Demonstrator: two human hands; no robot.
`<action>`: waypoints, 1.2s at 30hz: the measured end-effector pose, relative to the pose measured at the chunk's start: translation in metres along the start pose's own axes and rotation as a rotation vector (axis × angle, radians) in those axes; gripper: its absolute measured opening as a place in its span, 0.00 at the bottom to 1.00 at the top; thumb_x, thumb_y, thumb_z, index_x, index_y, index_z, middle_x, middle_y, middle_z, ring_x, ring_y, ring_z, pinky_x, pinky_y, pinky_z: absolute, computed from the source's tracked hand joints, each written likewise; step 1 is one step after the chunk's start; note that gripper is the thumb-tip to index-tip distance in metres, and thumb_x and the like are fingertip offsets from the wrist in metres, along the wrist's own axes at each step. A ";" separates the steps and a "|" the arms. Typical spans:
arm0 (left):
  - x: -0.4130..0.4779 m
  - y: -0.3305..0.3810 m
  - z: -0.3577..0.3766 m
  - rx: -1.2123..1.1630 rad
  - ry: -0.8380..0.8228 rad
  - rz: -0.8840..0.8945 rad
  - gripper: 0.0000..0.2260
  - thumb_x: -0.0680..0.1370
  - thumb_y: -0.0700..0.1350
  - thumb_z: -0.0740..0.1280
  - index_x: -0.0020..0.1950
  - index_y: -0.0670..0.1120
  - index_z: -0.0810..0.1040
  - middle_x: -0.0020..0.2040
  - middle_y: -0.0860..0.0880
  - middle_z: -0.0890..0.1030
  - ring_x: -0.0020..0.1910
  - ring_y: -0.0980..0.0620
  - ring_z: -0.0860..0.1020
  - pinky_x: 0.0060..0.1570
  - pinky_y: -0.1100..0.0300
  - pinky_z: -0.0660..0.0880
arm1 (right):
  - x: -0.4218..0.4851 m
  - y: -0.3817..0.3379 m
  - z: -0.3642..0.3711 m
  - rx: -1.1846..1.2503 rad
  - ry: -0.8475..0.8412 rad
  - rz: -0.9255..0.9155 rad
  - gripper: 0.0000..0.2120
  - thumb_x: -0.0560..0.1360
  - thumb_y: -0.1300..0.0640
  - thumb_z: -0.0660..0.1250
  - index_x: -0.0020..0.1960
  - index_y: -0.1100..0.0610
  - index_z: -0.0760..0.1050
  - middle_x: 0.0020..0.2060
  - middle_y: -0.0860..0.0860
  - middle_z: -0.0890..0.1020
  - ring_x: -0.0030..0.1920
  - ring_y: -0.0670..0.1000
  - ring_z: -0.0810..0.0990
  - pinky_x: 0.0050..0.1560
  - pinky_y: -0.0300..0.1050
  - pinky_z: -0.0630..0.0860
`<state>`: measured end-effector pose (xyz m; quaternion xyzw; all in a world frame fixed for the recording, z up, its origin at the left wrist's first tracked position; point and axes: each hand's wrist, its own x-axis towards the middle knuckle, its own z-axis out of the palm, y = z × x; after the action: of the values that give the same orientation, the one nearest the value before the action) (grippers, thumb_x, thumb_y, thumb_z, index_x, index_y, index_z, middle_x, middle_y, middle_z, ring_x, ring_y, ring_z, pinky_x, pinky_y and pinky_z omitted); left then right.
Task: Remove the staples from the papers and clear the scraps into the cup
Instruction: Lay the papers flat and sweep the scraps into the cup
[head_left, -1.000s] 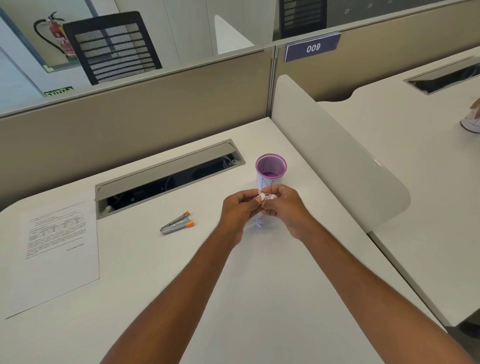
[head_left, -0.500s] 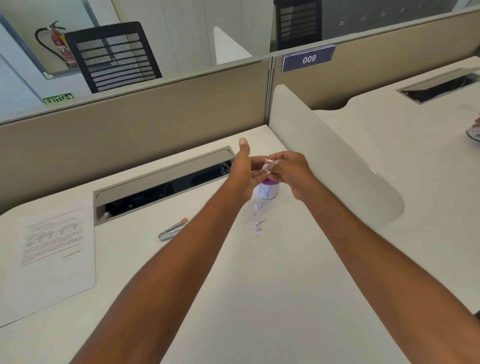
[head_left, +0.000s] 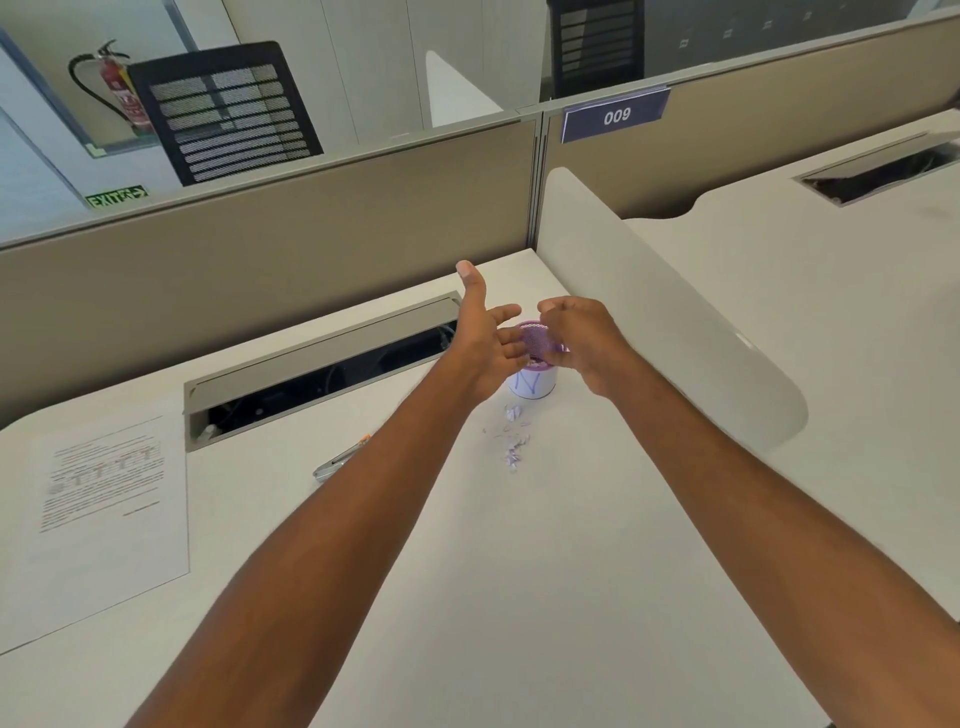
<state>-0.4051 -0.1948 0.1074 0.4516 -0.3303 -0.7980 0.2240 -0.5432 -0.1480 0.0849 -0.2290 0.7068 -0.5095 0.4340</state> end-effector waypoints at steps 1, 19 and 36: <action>-0.001 0.000 -0.001 0.000 -0.001 0.008 0.53 0.76 0.83 0.49 0.83 0.42 0.71 0.80 0.33 0.73 0.78 0.31 0.74 0.79 0.37 0.71 | 0.000 -0.001 -0.001 0.013 0.003 -0.001 0.12 0.85 0.55 0.67 0.66 0.57 0.81 0.58 0.55 0.82 0.55 0.56 0.82 0.44 0.47 0.83; 0.031 -0.118 -0.096 1.402 0.056 0.302 0.32 0.88 0.42 0.60 0.90 0.46 0.52 0.91 0.47 0.50 0.90 0.45 0.48 0.87 0.49 0.46 | -0.043 0.130 0.001 -0.567 0.067 -0.430 0.12 0.80 0.66 0.68 0.58 0.55 0.86 0.56 0.50 0.86 0.52 0.52 0.85 0.60 0.55 0.82; 0.001 -0.140 -0.107 1.626 0.016 0.435 0.34 0.88 0.58 0.64 0.90 0.49 0.56 0.90 0.48 0.56 0.90 0.45 0.53 0.84 0.46 0.59 | -0.042 0.139 0.025 -1.420 -0.186 -0.707 0.27 0.71 0.54 0.79 0.67 0.61 0.79 0.62 0.58 0.82 0.60 0.62 0.81 0.48 0.55 0.80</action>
<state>-0.3207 -0.1345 -0.0358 0.4042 -0.8804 -0.2473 -0.0200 -0.4839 -0.0760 -0.0296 -0.7028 0.7089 -0.0239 0.0544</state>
